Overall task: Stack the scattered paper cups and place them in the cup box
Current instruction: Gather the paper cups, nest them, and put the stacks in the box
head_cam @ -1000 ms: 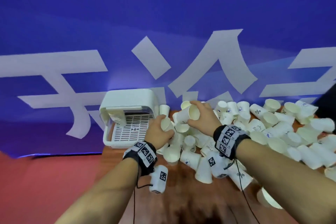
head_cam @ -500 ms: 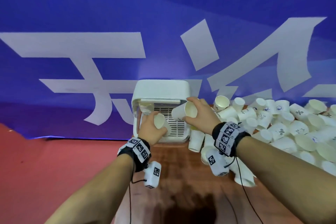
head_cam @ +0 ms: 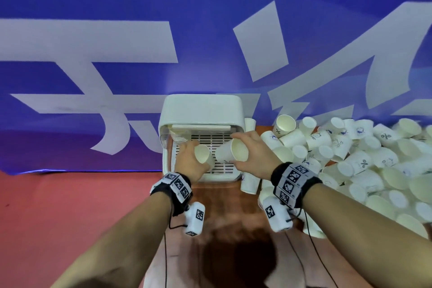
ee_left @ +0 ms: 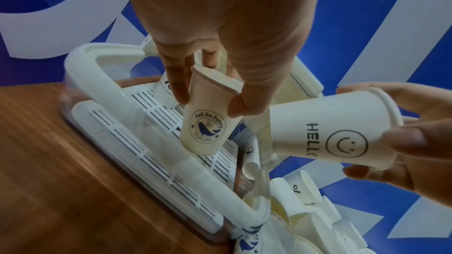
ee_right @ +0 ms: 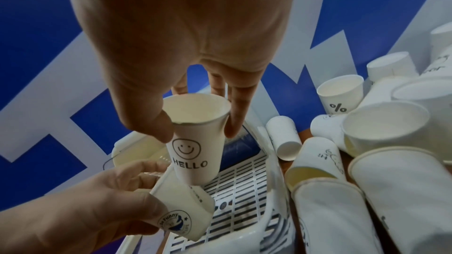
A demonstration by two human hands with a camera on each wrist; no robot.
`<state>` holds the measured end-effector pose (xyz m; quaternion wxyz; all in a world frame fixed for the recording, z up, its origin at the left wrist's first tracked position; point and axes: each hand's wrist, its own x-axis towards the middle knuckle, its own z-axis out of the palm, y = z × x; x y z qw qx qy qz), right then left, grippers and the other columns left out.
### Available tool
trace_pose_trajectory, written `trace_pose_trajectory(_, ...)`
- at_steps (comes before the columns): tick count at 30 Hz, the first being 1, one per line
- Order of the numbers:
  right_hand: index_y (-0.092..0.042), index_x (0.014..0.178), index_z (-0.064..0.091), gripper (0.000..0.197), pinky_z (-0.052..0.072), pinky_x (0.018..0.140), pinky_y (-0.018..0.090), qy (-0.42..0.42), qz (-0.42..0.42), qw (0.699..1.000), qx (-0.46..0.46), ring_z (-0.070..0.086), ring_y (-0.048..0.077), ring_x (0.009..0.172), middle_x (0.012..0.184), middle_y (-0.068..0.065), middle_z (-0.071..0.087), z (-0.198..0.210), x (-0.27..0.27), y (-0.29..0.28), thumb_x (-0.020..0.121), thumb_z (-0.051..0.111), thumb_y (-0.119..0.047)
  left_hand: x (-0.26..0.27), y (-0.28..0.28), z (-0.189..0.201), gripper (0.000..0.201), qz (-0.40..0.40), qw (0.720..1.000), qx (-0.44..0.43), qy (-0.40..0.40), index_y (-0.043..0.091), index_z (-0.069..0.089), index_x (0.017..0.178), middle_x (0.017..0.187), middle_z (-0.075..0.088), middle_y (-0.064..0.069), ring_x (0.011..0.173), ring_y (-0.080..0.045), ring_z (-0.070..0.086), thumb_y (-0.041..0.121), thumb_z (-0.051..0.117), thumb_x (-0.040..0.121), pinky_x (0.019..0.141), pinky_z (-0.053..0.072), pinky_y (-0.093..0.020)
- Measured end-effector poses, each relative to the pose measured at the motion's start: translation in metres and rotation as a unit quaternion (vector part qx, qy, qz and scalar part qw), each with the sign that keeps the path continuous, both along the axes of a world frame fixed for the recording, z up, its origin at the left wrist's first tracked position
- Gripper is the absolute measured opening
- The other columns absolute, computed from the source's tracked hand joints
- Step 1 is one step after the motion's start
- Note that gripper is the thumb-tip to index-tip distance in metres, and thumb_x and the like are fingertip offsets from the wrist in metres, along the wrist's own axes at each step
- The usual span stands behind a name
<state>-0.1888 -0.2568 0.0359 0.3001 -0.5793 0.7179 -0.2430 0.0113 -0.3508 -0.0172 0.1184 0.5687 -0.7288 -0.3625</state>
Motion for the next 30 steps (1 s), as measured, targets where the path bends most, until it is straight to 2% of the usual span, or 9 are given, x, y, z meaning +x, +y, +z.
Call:
trace_pose_trajectory(2, -0.032, 0.142, 0.043, 0.075, 0.037, 0.102, 0.023, -0.003, -0.002, 1.000, 0.006, 0.044, 0.013, 0.118, 0.125, -0.008, 0.035, -0.008, 0.000, -0.002, 0.076, 0.077, -0.020, -0.001, -0.002, -0.007, 0.077, -0.005, 1.000, 0.015, 0.002, 0.016, 0.048, 0.130, 0.129, 0.045, -0.007, 0.122, -0.027, 0.045, 0.024, 0.085, 0.063, 0.104, 0.039, -0.036)
trace_pose_trajectory(4, -0.032, 0.142, 0.042, 0.074, 0.038, 0.101, 0.024, 0.011, -0.002, 1.000, 0.011, 0.045, 0.014, 0.119, 0.128, -0.005, 0.036, -0.014, 0.001, -0.003, 0.077, 0.077, -0.024, -0.002, -0.003, -0.014, 0.076, -0.010, 1.000, 0.022, -0.002, 0.018, 0.047, 0.131, 0.128, 0.044, -0.008, 0.117, -0.027, 0.049, 0.028, 0.084, 0.064, 0.101, 0.044, -0.039)
trace_pose_trajectory(9, -0.030, 0.144, 0.040, 0.075, 0.042, 0.095, 0.025, 0.045, -0.001, 0.999, 0.004, 0.049, 0.017, 0.115, 0.125, -0.002, 0.039, -0.021, -0.001, -0.004, 0.078, 0.076, -0.032, -0.006, -0.006, -0.028, 0.074, -0.025, 0.999, 0.018, -0.013, 0.021, 0.046, 0.136, 0.132, 0.042, -0.008, 0.119, -0.027, 0.049, 0.034, 0.081, 0.072, 0.104, 0.041, -0.034)
trace_pose_trajectory(15, -0.028, 0.145, 0.038, 0.078, 0.040, 0.097, 0.027, 0.056, -0.003, 0.998, -0.011, 0.048, 0.016, 0.116, 0.125, -0.001, 0.043, -0.023, -0.003, -0.003, 0.078, 0.077, -0.039, -0.011, -0.009, -0.038, 0.077, -0.029, 0.999, 0.020, -0.033, 0.019, 0.047, 0.135, 0.131, 0.044, -0.007, 0.119, -0.027, 0.049, 0.037, 0.082, 0.069, 0.103, 0.041, -0.035)
trace_pose_trajectory(19, -0.027, 0.144, 0.040, 0.076, 0.038, 0.100, 0.025, 0.041, -0.008, 0.999, -0.020, 0.047, 0.015, 0.118, 0.126, -0.003, 0.043, -0.025, -0.003, -0.002, 0.079, 0.077, -0.037, -0.012, -0.009, -0.043, 0.078, -0.028, 0.999, 0.018, -0.031, 0.021, 0.046, 0.135, 0.131, 0.044, -0.006, 0.119, -0.027, 0.049, 0.040, 0.082, 0.069, 0.103, 0.043, -0.037)
trace_pose_trajectory(23, -0.027, 0.143, 0.042, 0.073, 0.035, 0.097, 0.018, 0.028, 0.009, 0.999, -0.035, 0.046, 0.010, 0.118, 0.130, -0.008, 0.039, -0.026, 0.005, 0.002, 0.079, 0.077, -0.034, -0.013, -0.007, -0.042, 0.081, -0.049, 0.998, 0.005, -0.042, 0.020, 0.046, 0.136, 0.126, 0.047, -0.010, 0.114, -0.030, 0.051, 0.036, 0.083, 0.065, 0.100, 0.044, -0.036)
trace_pose_trajectory(27, -0.023, 0.142, 0.044, 0.072, 0.040, 0.098, 0.022, 0.025, 0.026, 0.998, -0.055, 0.047, 0.011, 0.117, 0.132, -0.003, 0.040, -0.023, 0.014, -0.002, 0.079, 0.077, -0.031, -0.011, -0.004, -0.040, 0.093, -0.050, 0.998, 0.018, -0.045, 0.021, 0.040, 0.142, 0.127, 0.049, -0.011, 0.119, -0.030, 0.049, 0.036, 0.084, 0.062, 0.102, 0.042, -0.037)
trace_pose_trajectory(30, -0.021, 0.144, 0.043, 0.073, 0.040, 0.098, 0.024, 0.044, 0.036, 0.997, -0.059, 0.048, 0.014, 0.119, 0.132, 0.000, 0.042, -0.023, 0.022, -0.009, 0.080, 0.076, -0.032, -0.006, -0.003, -0.037, 0.093, -0.026, 0.999, 0.027, -0.024, 0.018, 0.040, 0.144, 0.132, 0.047, -0.013, 0.125, -0.030, 0.046, 0.038, 0.084, 0.065, 0.105, 0.040, -0.037)
